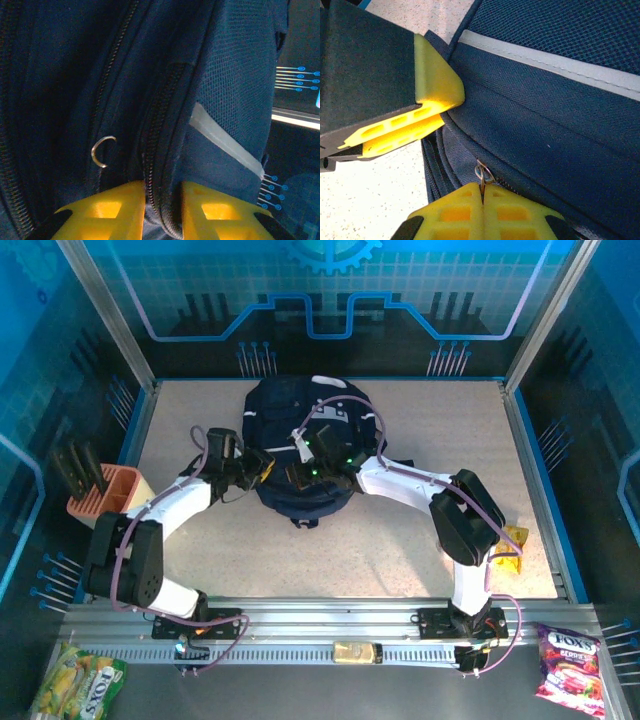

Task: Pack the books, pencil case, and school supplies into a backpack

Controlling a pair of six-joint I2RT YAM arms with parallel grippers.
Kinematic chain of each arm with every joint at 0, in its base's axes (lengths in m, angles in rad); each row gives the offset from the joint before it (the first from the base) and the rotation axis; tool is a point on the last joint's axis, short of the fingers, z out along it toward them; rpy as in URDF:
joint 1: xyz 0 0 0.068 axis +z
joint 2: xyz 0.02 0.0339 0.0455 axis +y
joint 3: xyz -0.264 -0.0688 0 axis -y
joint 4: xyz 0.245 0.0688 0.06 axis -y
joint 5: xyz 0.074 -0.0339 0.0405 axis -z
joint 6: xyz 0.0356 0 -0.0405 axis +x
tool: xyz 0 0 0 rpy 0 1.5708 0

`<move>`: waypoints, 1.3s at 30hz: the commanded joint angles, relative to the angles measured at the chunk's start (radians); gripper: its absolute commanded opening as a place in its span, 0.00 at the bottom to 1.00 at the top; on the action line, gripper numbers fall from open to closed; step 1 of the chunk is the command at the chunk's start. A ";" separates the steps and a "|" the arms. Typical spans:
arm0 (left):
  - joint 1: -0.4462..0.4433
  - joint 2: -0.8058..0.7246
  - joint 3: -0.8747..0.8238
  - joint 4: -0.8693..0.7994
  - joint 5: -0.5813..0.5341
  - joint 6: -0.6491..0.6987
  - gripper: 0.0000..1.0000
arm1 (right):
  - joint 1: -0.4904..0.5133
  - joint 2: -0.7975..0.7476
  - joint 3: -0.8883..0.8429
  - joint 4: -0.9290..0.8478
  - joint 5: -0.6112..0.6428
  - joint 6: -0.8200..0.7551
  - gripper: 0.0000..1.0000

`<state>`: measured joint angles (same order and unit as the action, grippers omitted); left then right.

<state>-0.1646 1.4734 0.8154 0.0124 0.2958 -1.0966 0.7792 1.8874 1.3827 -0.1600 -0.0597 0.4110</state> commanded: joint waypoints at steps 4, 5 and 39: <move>0.002 0.042 0.050 0.014 0.008 0.011 0.11 | 0.023 -0.064 -0.041 -0.026 0.080 -0.022 0.00; 0.002 0.044 0.052 0.014 0.007 0.014 0.07 | 0.023 -0.076 -0.054 -0.038 0.102 -0.024 0.00; 0.041 0.063 0.169 -0.212 0.034 0.354 0.00 | -0.162 -0.280 -0.282 -0.140 0.464 -0.324 0.00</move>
<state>-0.1543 1.5253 0.9314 -0.1329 0.3302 -0.8822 0.6590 1.5986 1.0935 -0.2764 0.3187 0.1692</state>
